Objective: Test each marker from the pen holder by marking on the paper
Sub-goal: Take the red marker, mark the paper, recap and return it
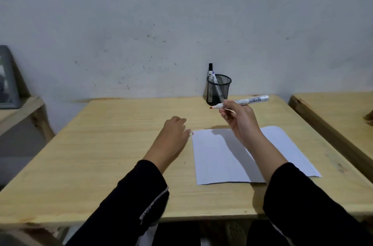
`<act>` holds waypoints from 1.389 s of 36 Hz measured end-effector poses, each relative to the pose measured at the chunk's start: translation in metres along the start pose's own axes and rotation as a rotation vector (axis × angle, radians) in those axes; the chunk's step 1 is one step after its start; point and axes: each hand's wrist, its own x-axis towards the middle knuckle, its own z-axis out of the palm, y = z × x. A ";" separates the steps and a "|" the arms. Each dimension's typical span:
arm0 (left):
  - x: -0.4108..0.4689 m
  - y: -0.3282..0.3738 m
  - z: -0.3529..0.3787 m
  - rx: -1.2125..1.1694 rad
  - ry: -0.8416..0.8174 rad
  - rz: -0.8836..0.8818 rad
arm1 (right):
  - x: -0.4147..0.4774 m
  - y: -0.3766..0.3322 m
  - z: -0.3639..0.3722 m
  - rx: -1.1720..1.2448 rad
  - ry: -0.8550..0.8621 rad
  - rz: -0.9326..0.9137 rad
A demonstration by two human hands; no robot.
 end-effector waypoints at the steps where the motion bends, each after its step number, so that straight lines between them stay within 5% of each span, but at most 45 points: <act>1: 0.004 -0.003 0.000 0.022 0.000 -0.003 | -0.001 -0.001 0.000 0.004 0.001 0.000; 5: 0.012 -0.010 0.000 -0.043 0.081 -0.035 | -0.002 -0.005 -0.001 0.003 -0.008 -0.005; 9: 0.010 0.019 -0.009 -0.760 0.266 -0.167 | -0.003 -0.008 -0.002 0.013 -0.014 -0.018; 12: 0.013 0.040 -0.015 -1.337 0.227 -0.307 | -0.003 -0.008 0.000 0.025 -0.018 -0.025; 17: 0.012 0.059 -0.016 -1.648 0.150 -0.313 | -0.003 -0.008 0.003 0.051 -0.027 -0.046; 50: 0.007 0.071 -0.011 -1.561 0.157 -0.293 | -0.012 0.003 0.006 -0.104 -0.115 -0.159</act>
